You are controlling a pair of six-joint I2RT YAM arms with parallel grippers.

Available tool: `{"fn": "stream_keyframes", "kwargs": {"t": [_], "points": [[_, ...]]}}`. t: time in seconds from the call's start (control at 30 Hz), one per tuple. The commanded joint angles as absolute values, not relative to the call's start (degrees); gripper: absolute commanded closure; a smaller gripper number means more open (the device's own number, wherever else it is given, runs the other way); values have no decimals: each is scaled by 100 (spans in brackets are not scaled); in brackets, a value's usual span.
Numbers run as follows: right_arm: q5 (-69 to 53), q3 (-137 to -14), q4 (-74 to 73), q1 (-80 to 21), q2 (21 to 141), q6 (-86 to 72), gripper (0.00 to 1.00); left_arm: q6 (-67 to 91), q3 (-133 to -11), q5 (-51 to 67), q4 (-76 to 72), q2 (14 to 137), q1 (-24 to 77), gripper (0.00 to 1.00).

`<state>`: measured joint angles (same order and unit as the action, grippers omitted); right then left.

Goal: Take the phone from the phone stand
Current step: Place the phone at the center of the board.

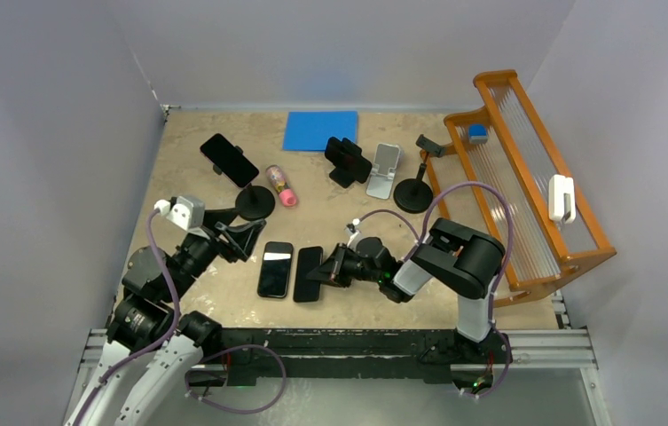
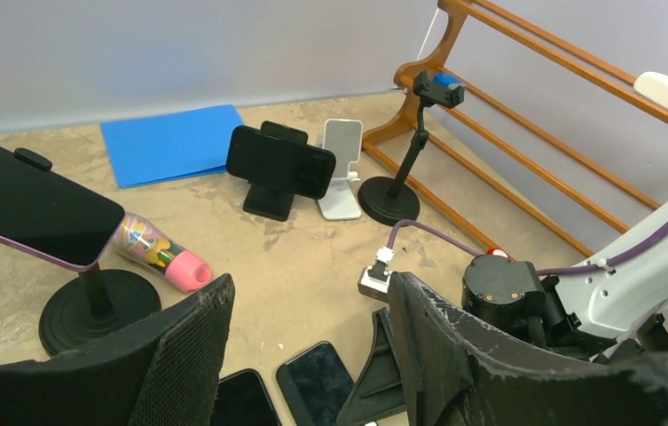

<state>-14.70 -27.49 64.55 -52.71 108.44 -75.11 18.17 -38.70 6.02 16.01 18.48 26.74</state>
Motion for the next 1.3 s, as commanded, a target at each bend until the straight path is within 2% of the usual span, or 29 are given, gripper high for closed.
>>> {"fn": "stream_keyframes", "kwargs": {"t": [0.0, 0.2, 0.4, 0.57, 0.83, 1.27], "points": [[-1482, -2932, 7093, -5185, 10933, -7607, 100, 1688, -3868, 721, 1447, 1938, 2654, 38], [-1505, -2861, 7333, -5111, 11174, -7654, 100, 1679, -3867, 729, 1450, 1977, 2654, 38], [-1577, -2813, 7333, -5081, 11225, -7570, 67, 1677, -3867, 729, 1442, 1984, 2654, 38], [-1510, -2834, 7038, -5080, 11129, -7437, 54, 1679, -3869, 747, 1449, 1995, 2654, 38], [-1291, -2816, 6407, -5072, 10880, -7234, 47, 1679, -3867, 751, 1445, 2003, 2654, 38], [-1106, -2249, 6460, -4972, 10708, -7216, 46, 1661, -3858, 769, 1437, 1996, 2654, 38]]}}
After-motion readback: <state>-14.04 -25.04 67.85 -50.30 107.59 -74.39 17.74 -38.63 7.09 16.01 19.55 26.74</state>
